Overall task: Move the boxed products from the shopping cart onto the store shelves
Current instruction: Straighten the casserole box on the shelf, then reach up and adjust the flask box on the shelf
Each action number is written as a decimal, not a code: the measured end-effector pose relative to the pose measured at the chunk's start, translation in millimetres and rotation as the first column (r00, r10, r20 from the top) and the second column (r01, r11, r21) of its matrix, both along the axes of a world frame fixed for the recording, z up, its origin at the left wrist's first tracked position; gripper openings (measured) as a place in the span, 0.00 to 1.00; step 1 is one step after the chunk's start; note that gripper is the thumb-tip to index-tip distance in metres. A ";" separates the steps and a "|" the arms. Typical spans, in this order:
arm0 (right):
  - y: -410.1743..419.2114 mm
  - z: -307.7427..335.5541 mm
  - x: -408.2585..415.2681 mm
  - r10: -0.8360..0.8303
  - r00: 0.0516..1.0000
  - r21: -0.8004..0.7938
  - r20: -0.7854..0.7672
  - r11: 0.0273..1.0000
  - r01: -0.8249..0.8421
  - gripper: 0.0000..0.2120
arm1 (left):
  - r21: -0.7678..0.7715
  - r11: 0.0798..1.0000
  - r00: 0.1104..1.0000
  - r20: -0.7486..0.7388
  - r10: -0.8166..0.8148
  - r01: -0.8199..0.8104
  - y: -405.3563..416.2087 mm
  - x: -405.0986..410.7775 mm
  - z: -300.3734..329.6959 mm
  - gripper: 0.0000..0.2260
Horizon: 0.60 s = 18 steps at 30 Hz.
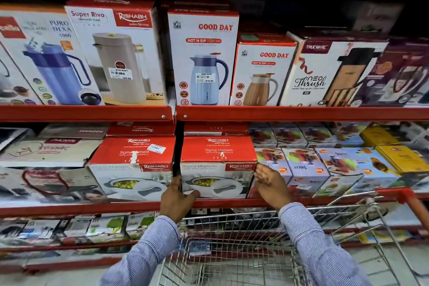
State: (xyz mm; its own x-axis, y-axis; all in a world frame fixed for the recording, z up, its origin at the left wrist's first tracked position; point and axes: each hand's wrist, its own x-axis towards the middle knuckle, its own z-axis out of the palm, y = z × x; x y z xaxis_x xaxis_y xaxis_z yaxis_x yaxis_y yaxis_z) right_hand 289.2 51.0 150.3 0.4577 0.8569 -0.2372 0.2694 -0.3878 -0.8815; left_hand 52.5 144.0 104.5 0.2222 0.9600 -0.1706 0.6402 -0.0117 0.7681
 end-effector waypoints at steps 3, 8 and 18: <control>-2.3 8.8 -3.4 -0.028 1.000 0.027 0.010 0.999 0.028 0.27 | 0.065 0.998 0.999 -0.041 0.002 0.001 -2.6 -1.9 8.2 0.15; 9.4 48.7 -14.3 -0.242 0.965 0.362 0.104 0.913 0.189 0.21 | 0.265 0.951 0.980 0.162 0.118 -0.159 1.2 -2.9 70.4 0.03; 94.4 147.7 -45.1 -0.175 0.966 0.629 0.189 0.777 0.018 0.25 | 0.385 0.891 0.902 0.429 0.056 -0.239 76.3 24.5 187.1 0.26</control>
State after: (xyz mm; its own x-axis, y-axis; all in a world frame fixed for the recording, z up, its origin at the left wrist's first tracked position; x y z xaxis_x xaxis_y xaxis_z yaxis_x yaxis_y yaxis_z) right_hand 244.1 145.4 298.0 0.5186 0.7292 0.4465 0.4798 0.1840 -0.8579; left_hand 76.9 220.3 291.7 0.0325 0.9448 0.3259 0.3033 -0.3200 0.8976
